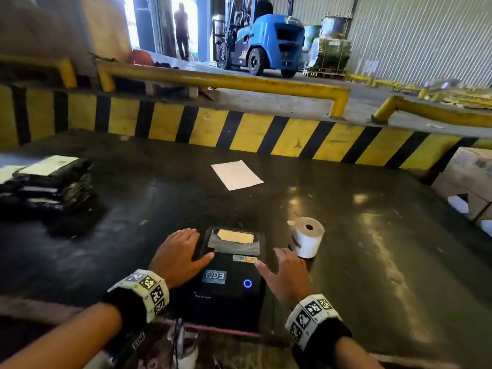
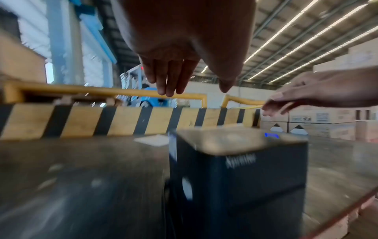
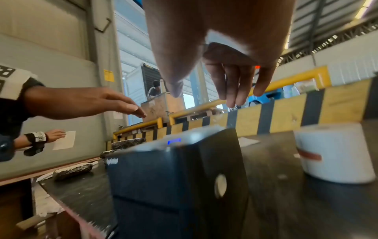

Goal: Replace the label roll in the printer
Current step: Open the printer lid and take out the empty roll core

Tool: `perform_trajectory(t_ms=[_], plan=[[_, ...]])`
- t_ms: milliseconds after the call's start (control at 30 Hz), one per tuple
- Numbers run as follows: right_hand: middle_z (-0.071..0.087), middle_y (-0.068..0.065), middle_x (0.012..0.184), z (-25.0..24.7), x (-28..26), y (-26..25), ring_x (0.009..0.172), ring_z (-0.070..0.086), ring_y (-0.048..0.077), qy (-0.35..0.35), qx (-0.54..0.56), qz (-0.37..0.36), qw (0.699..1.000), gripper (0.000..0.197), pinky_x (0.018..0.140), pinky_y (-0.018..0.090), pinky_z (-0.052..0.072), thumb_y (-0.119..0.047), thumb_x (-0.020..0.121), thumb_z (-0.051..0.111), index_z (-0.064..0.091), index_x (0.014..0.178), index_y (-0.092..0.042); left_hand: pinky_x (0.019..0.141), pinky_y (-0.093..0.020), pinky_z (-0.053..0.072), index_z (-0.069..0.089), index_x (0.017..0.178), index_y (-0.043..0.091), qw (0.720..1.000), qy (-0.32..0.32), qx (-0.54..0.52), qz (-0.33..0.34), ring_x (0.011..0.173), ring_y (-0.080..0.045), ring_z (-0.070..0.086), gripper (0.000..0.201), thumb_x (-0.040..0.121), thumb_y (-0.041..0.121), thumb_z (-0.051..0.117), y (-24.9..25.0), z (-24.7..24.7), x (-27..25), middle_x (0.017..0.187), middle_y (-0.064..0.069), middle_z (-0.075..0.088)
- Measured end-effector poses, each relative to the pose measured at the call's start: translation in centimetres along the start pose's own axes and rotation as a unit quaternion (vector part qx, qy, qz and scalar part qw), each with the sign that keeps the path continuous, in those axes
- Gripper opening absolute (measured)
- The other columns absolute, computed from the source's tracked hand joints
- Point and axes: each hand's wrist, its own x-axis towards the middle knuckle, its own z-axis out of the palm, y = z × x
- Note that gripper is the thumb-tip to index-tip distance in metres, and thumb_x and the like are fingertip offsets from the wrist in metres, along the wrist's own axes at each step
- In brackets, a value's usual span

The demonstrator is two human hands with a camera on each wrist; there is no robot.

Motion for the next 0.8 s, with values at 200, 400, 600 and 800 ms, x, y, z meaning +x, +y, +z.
perform_trajectory(t_ms=[200,400,600,800], plan=[[0.062,0.000,0.117,5.6,-3.3,2.3,0.112,0.056,0.019,-0.092,0.173,0.106,0.975,0.067,0.100,0.039,0.044,-0.069,0.064,0.064,0.058,0.115,-0.026,0.109,-0.036,0.037,0.031,0.145,0.015,0.976,-0.110,-0.137,-0.129,0.131,-0.022,0.046,0.089,0.077,0.071,0.046,-1.4,5.4,-3.9,0.147,-0.007,0.043],[0.071,-0.012,0.095,7.9,-4.4,2.5,0.088,0.063,-0.004,-0.044,0.308,0.091,0.946,0.037,0.069,0.005,0.044,-0.052,0.070,0.072,0.066,0.100,-0.032,0.107,-0.029,0.034,0.047,0.135,0.026,0.891,-0.121,-0.396,-0.187,0.128,-0.017,0.048,0.059,0.084,0.055,0.053,-1.2,8.5,-5.6,0.135,0.002,0.055],[0.073,-0.014,0.085,8.5,-4.0,3.3,0.079,0.065,-0.002,-0.006,0.262,0.058,0.963,0.040,0.069,0.020,0.050,-0.062,0.069,0.067,0.070,0.095,-0.031,0.111,-0.036,0.033,0.043,0.137,0.028,0.871,-0.110,-0.440,-0.187,0.125,-0.014,0.047,0.068,0.080,0.064,0.050,-1.2,8.9,-5.5,0.132,0.006,0.054],[0.060,-0.014,0.055,7.0,-2.8,3.3,0.051,0.053,-0.001,-0.024,0.223,0.053,0.973,0.041,0.052,0.014,0.038,-0.064,0.065,0.069,0.061,0.063,-0.023,0.115,-0.048,0.024,0.031,0.144,0.033,0.833,-0.152,-0.468,-0.254,0.134,-0.019,0.041,0.087,0.075,0.085,0.021,-2.9,9.3,-4.7,0.147,0.003,0.041]])
